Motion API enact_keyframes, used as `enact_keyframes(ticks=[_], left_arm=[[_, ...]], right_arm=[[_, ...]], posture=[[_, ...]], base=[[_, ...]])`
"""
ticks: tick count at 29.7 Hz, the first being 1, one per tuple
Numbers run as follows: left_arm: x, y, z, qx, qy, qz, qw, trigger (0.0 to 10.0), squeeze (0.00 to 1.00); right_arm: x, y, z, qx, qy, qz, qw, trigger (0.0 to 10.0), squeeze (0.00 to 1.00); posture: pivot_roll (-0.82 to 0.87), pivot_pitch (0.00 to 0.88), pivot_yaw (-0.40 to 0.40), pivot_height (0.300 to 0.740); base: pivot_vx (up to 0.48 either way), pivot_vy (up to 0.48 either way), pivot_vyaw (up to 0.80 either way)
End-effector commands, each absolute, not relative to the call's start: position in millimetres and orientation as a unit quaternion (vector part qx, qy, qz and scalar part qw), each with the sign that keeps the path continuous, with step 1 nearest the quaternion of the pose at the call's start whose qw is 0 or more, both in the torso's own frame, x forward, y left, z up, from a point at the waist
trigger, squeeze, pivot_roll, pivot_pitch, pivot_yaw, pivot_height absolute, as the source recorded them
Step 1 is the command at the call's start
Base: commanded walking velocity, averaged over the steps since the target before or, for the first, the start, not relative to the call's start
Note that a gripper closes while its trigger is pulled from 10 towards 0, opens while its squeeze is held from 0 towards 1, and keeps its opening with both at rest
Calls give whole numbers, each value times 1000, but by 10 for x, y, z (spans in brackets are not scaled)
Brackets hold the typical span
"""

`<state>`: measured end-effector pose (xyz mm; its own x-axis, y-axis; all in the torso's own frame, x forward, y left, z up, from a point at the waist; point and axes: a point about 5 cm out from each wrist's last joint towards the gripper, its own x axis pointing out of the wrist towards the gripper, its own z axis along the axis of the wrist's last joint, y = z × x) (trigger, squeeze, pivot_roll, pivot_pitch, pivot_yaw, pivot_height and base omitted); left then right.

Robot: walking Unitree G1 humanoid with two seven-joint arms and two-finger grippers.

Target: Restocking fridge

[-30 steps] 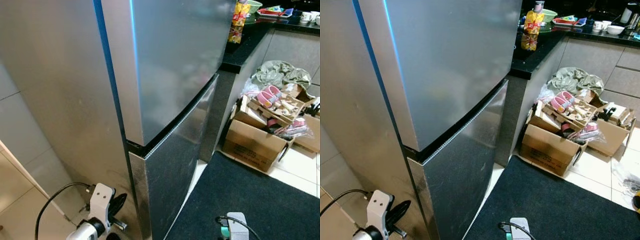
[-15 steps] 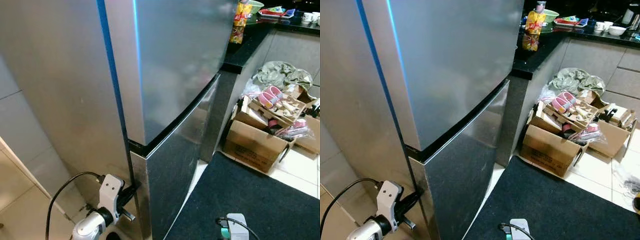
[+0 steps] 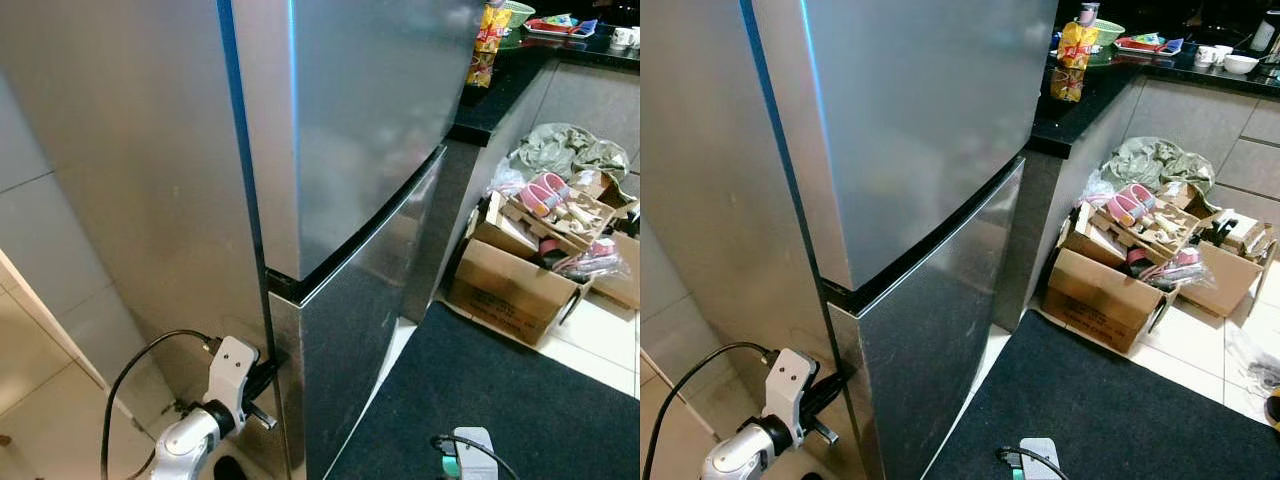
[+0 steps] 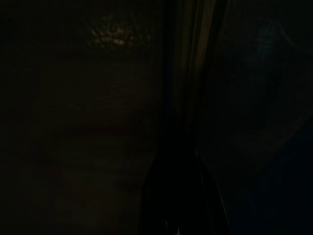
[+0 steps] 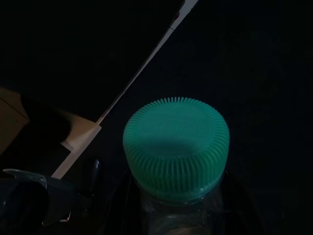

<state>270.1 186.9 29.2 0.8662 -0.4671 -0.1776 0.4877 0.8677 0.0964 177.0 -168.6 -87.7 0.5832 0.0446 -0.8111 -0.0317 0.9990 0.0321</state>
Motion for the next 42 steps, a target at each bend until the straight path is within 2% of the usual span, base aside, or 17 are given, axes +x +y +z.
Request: enact_keyframes(ticks=[1,17,19,20,21,28,29,30,31,42], left_arm=[[2798,1828,432,68,41,-240,968,10000,0],[2781,1940,440,76,52,-189,978,10000,0],[2761,1919,428,75,57,-191,977,10000,0],[2761,1919,428,75,57,-191,977,10000,0],[2744,1879,421,72,59,-199,976,10000,0],[2773,1732,458,68,64,-211,973,10000,0],[2784,1728,461,67,66,-210,973,10000,129],[2794,1723,466,64,67,-209,974,10000,349],[2802,1718,471,60,68,-208,974,10000,1000],[2808,1693,513,49,75,-215,972,10000,1000]], right_arm=[[1778,-1683,-870,7,450,20,893,10000,0],[1666,-1653,-915,9,451,16,892,10000,0],[1691,-1952,-867,2,445,11,895,10000,0],[1691,-1952,-867,2,445,11,895,10000,0],[1717,-2065,-833,1,439,9,898,10000,0],[1794,-2099,-787,3,431,14,902,10000,0],[1801,-2097,-785,3,431,14,902,10000,0],[1807,-2093,-783,3,431,14,902,10000,0],[1811,-2091,-782,3,431,14,902,10000,0],[1793,-2099,-789,6,432,15,902,10000,0]], posture=[[-11,64,-32,734],[-14,32,-30,734],[-18,46,-36,734],[-18,46,-36,734],[-18,46,-36,734],[-10,48,-28,734],[-10,48,-28,734],[-10,49,-27,734],[-10,49,-27,734],[-12,51,-24,734]], base=[[0,0,0],[0,0,0],[0,0,0],[0,0,0],[0,0,0],[0,0,0],[0,0,0],[0,0,0],[0,0,0],[0,0,0]])
